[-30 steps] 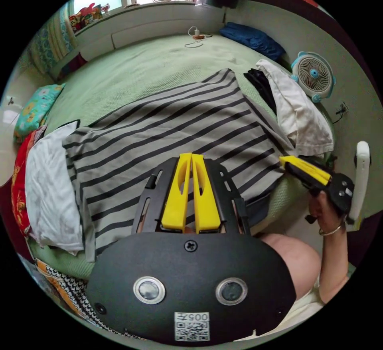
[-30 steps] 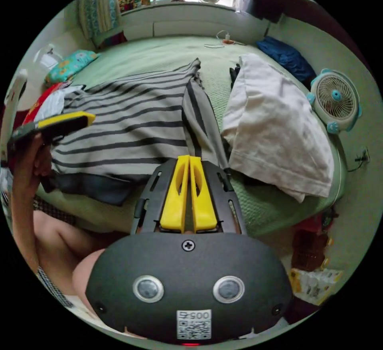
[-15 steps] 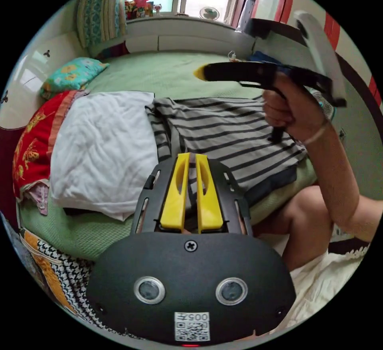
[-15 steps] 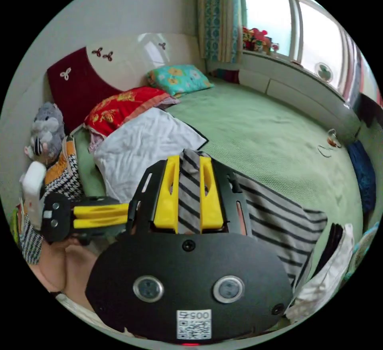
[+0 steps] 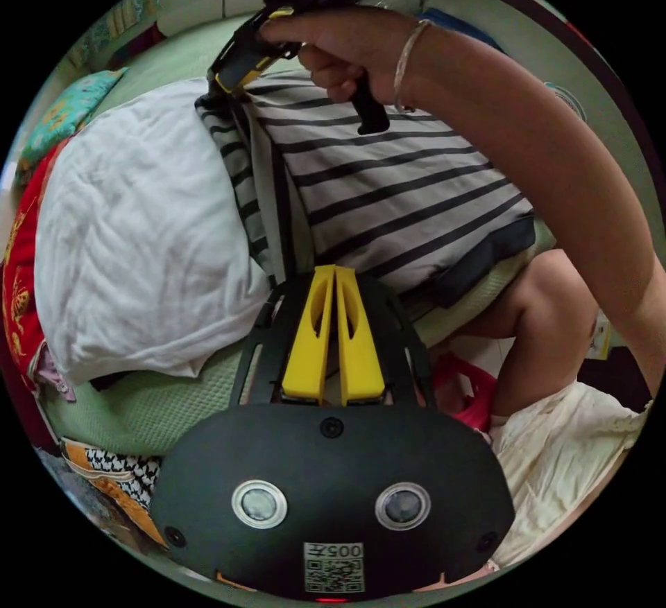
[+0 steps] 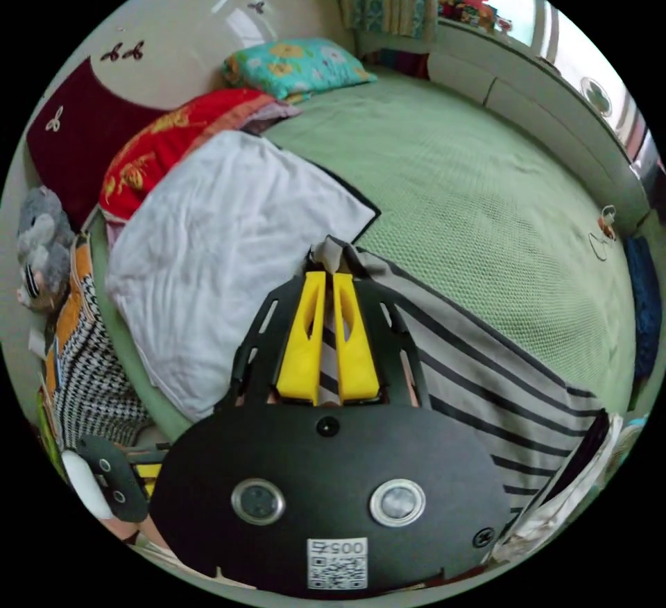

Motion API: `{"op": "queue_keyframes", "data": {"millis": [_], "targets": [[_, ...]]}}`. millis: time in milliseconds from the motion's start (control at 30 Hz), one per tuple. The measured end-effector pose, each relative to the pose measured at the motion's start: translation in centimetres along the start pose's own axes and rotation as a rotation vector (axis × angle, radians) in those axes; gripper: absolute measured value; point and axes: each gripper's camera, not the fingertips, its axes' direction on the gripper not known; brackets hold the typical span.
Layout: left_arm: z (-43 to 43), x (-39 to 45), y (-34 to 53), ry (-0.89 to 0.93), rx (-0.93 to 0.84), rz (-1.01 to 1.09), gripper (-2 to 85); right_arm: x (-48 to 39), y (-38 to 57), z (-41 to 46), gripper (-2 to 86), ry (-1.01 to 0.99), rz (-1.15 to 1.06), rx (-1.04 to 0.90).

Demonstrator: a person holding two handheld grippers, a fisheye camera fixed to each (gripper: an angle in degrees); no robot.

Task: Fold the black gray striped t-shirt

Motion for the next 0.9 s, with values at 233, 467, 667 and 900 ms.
{"op": "queue_keyframes", "data": {"millis": [233, 467, 667, 900], "targets": [[0.3, 0.5, 0.4, 0.049, -0.046, -0.005, -0.2, 0.3, 1.0, 3.7, 2.5, 0.010, -0.035, -0.098], [-2.4, 2.9, 1.6, -0.004, -0.031, 0.049, -0.1, 3.3, 5.7, -9.4, 5.9, -0.082, -0.143, 0.107], [-4.5, 10.2, -1.3, 0.126, 0.181, 0.165, 1.1, 12.7, 17.3, -22.9, 6.0, -0.007, -0.054, 0.275], [-3.7, 26.6, -7.0, 0.217, 0.319, 0.378, 7.3, 24.2, 30.6, -32.8, 8.3, 0.251, 0.144, 0.256]]}}
